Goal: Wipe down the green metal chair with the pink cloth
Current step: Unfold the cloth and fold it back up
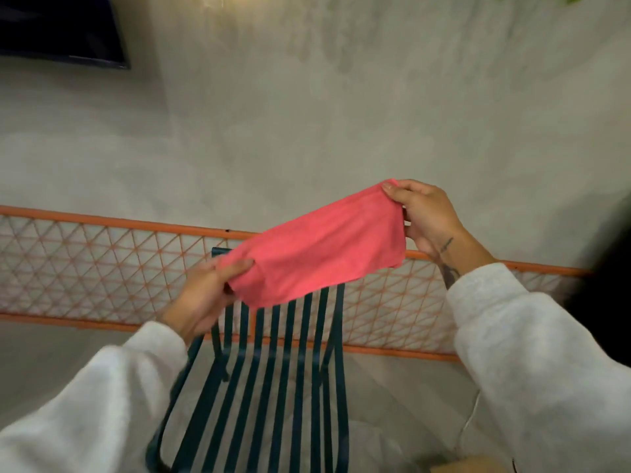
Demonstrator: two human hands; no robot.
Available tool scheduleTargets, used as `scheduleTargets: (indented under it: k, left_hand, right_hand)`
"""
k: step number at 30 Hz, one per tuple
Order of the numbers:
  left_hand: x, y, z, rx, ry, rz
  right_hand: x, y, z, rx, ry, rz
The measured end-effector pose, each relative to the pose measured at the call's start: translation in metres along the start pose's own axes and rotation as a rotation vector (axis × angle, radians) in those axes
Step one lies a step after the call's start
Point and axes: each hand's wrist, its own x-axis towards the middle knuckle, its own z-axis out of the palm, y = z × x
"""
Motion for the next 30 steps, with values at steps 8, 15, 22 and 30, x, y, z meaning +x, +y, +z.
scheduleTargets:
  k: [8,15,22,30]
  left_hand:
    - [0.022,0.077,-0.003,0.165,0.150,0.123]
    - [0.000,0.070,0.040,0.457,-0.016,0.310]
    - [-0.018,0.068,0.063,0.479,-0.146,0.310]
    - [-0.027,0.069,0.072,0.554,-0.200,0.336]
  right_hand:
    - [-0.010,0.032,0.003,0.115,0.180,0.245]
    - [-0.045,0.018,0.050,-0.116,-0.211,0.182]
    - [-0.061,0.006,0.070,-0.048,-0.450,0.171]
    - [-0.063,0.009,0.073,-0.220,-0.408,0.079]
